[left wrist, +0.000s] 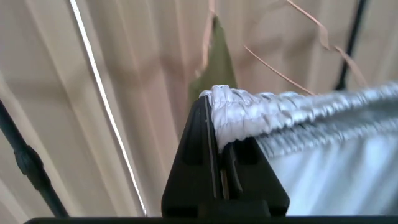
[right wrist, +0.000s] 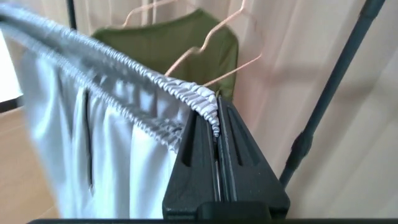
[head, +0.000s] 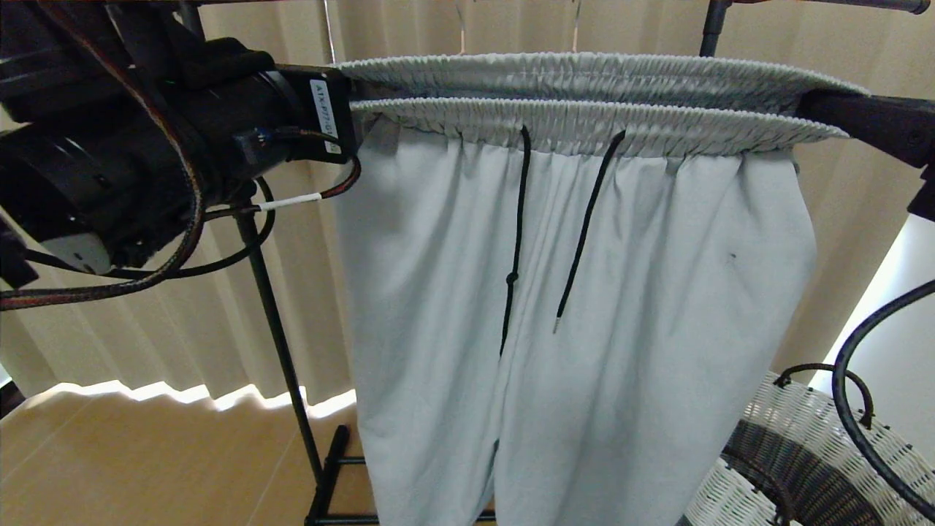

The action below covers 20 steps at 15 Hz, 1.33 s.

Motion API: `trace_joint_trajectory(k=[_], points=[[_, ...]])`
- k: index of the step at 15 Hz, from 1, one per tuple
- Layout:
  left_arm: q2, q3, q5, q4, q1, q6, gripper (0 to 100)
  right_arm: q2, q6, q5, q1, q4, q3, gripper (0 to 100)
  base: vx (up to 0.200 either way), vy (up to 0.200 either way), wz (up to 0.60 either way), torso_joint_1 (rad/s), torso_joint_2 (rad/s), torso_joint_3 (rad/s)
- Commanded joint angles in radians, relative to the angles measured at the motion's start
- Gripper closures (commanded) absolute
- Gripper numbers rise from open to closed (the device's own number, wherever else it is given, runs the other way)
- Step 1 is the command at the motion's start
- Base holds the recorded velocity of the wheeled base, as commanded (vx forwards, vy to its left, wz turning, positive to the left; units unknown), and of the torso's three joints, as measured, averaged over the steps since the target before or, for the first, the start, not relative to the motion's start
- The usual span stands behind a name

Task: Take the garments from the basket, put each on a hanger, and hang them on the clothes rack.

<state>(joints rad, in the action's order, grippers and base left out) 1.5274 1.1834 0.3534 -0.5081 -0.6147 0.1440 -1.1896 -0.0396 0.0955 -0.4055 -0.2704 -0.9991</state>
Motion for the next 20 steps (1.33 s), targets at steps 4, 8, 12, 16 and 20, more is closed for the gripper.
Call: trace_joint_trajectory(k=[4, 8, 12, 16, 20], points=[[0.016, -0.027, 0.001, 0.003, 0.012, 0.0, 100, 0.024, -0.002, -0.005, -0.024, 0.0, 0.031, 100, 0.0, 0.0, 0.0, 0.0, 0.0, 0.0], [-0.03, -0.084, -0.001, 0.046, 0.012, 0.002, 100, 0.004, -0.051, -0.01, -0.012, -0.006, 0.043, 100, 0.0, 0.0, 0.0, 0.0, 0.0, 0.0], [-0.059, -0.08, -0.017, 0.056, 0.009, 0.008, 100, -0.048, -0.051, -0.131, -0.001, -0.012, 0.042, 100, 0.0, 0.0, 0.0, 0.0, 0.0, 0.0], [-0.058, -0.087, -0.017, 0.052, 0.009, 0.005, 100, -0.048, -0.049, -0.152, -0.003, -0.016, 0.047, 100, 0.0, 0.0, 0.0, 0.0, 0.0, 0.0], [-0.07, -0.157, -0.016, 0.052, -0.013, 0.008, 100, -0.042, -0.048, -0.148, -0.003, -0.03, 0.076, 100, 0.0, 0.0, 0.0, 0.0, 0.0, 0.0]])
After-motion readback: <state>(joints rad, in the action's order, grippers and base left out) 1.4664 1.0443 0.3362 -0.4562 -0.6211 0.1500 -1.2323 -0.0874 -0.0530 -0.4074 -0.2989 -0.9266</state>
